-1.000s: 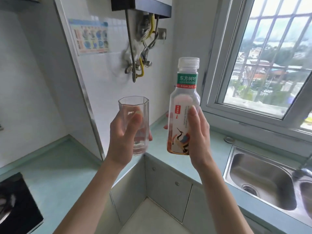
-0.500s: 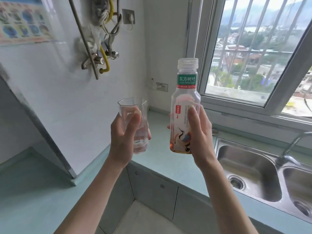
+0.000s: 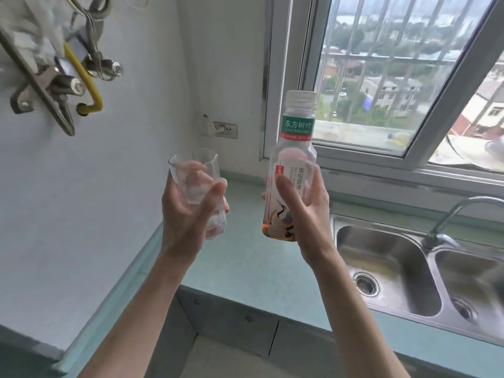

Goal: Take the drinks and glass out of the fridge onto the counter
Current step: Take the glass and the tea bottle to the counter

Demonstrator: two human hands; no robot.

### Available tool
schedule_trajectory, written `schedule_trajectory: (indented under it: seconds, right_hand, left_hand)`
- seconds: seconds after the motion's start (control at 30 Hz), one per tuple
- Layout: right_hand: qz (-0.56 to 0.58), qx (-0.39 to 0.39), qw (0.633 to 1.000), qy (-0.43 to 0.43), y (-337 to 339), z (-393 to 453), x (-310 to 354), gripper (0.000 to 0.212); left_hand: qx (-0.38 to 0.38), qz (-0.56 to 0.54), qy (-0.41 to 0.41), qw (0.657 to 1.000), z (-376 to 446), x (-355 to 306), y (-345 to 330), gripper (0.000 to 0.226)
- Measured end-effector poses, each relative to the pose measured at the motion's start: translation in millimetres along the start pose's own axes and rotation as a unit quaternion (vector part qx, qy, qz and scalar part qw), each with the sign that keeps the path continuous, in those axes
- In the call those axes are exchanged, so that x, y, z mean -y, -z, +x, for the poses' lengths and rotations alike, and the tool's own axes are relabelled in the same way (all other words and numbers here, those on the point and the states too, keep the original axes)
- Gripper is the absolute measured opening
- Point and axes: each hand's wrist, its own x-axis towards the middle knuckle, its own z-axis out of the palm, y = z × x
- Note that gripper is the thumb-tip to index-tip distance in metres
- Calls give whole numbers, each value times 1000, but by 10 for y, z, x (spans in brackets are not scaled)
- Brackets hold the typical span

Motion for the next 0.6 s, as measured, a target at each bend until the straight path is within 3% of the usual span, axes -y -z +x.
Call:
schedule_trajectory:
  seconds: [0.13, 0.27, 0.43, 0.6]
  right_hand:
    - [0, -42, 999, -4, -195, 386, -236, 42]
    - [-18, -55, 998, -15, -355, 729, -545, 47]
    - [-30, -59, 997, -32, -453, 1047, -931, 46]
    - [-57, -74, 995, -47, -416, 1312, -1311, 40]
  left_hand:
    - [32, 6, -24, 999, 474, 291, 58, 30]
    - [69, -6, -17, 997, 881, 610, 92, 42]
    - [127, -20, 6, 992, 1250, 1071, 117, 41]
    - [127, -16, 56, 990, 1499, 1506, 85, 44]
